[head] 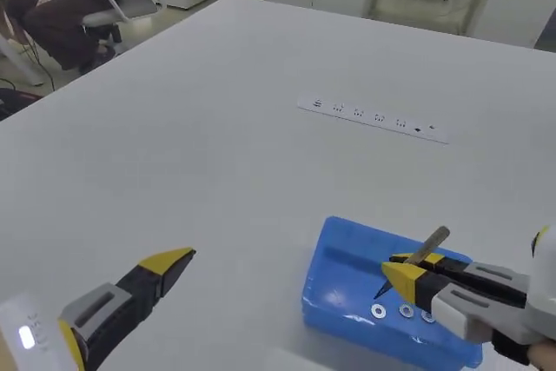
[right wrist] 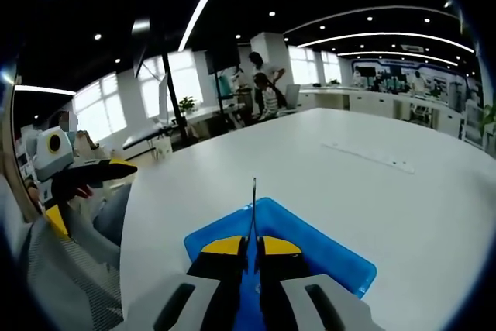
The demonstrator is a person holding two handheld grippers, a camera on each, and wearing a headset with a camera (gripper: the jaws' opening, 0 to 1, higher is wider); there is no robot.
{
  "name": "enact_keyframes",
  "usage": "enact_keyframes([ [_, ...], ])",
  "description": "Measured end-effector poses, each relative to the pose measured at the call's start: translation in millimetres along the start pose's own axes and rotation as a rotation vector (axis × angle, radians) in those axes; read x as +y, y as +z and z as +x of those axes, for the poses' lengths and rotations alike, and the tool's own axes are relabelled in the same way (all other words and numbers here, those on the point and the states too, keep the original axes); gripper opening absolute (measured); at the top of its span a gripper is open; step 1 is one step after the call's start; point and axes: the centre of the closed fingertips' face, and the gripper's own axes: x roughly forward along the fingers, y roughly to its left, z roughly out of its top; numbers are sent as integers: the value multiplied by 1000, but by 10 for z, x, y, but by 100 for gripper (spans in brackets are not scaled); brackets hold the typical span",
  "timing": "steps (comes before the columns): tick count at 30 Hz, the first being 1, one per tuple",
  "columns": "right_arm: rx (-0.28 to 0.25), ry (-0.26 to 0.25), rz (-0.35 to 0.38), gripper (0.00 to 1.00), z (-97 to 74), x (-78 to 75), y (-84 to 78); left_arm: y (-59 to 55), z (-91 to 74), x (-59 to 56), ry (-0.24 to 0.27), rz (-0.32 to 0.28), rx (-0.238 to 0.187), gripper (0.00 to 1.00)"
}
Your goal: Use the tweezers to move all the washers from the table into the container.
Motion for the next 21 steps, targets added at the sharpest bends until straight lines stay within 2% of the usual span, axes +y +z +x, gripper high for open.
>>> enact_keyframes([
  [5, -17, 22, 44, 4, -42, 58, 40, 3, -4, 5, 4, -3, -3, 93],
  [16, -65, 67, 92, 4, -209, 266, 176, -13, 0, -13, -2, 0, 3, 93],
  [21, -65, 97, 120, 4, -285, 384, 145, -12, 1, -18, -2, 1, 3, 92],
])
